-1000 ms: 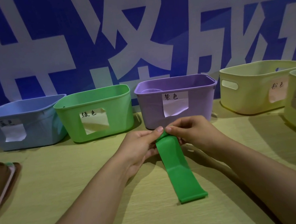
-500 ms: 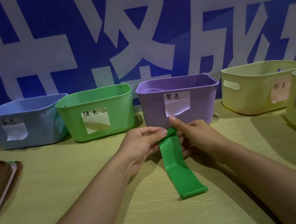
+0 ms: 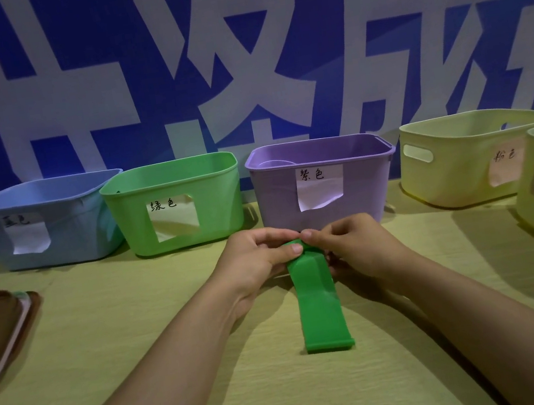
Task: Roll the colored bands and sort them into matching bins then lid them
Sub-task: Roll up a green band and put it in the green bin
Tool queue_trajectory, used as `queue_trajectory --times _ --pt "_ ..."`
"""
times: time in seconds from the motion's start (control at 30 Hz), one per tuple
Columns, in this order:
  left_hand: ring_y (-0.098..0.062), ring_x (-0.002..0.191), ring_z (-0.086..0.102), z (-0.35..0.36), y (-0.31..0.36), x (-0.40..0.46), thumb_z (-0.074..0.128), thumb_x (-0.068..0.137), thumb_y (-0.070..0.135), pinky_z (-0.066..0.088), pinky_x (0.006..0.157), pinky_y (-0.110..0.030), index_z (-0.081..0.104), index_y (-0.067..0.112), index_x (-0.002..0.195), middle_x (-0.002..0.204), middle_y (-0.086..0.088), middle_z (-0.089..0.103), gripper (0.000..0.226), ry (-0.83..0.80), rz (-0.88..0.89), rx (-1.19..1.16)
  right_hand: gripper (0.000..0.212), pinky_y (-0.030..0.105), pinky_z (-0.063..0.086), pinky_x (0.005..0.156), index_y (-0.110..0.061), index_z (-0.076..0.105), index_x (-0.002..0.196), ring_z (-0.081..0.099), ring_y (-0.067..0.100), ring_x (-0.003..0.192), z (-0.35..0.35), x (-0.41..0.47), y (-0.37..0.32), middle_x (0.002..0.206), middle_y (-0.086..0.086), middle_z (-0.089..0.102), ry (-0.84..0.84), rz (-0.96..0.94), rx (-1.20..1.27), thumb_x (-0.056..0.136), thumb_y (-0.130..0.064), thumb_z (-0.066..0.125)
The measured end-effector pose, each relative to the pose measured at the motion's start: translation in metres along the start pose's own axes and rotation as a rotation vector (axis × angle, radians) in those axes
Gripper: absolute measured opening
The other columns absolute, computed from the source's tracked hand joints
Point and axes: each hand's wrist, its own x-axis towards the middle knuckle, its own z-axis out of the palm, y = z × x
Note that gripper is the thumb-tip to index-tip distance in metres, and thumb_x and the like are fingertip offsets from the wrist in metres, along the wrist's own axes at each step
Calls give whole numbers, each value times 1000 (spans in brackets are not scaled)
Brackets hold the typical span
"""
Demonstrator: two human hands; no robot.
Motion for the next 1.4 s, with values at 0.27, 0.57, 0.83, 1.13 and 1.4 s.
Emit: queue_trajectory --times 0.27,0.57,0.83,1.13,1.4 --pt "-29 101 76 -1 2 -2 74 81 -13 62 86 -32 72 1 108 110 -17 77 30 -38 -13 -26 32 30 59 70 5 75 94 69 24 76 -3 2 3 96 31 70 -39 -17 80 91 -27 74" --pt "-28 99 76 4 4 -3 66 98 34 62 80 -30 70 -1 117 104 -20 77 40 -77 -110 -25 23 43 54 83 -8 78 96 64 28 84 -3 5 5 100 29 71 -64 -88 98 86 -28 77" --pt "-31 103 75 1 -1 0 75 90 31 58 98 -43 74 -3 110 103 -19 78 39 -23 -44 46 19 39 55 82 -5 76 104 64 29 88 -1 0 -1 103 24 73 -70 -93 123 90 -18 74" --pt "-32 102 75 1 0 1 81 78 26 60 93 -41 76 2 103 103 -16 78 36 -23 10 20 50 22 54 56 2 74 104 63 16 64 2 -9 -8 77 13 66 -77 54 265 96 -45 63" --pt "-30 102 75 0 -2 2 86 69 19 57 100 -43 77 4 104 104 -17 78 39 -17 29 26 57 27 55 56 2 76 94 71 21 63 2 -9 -10 72 12 72 -31 69 140 92 -54 65"
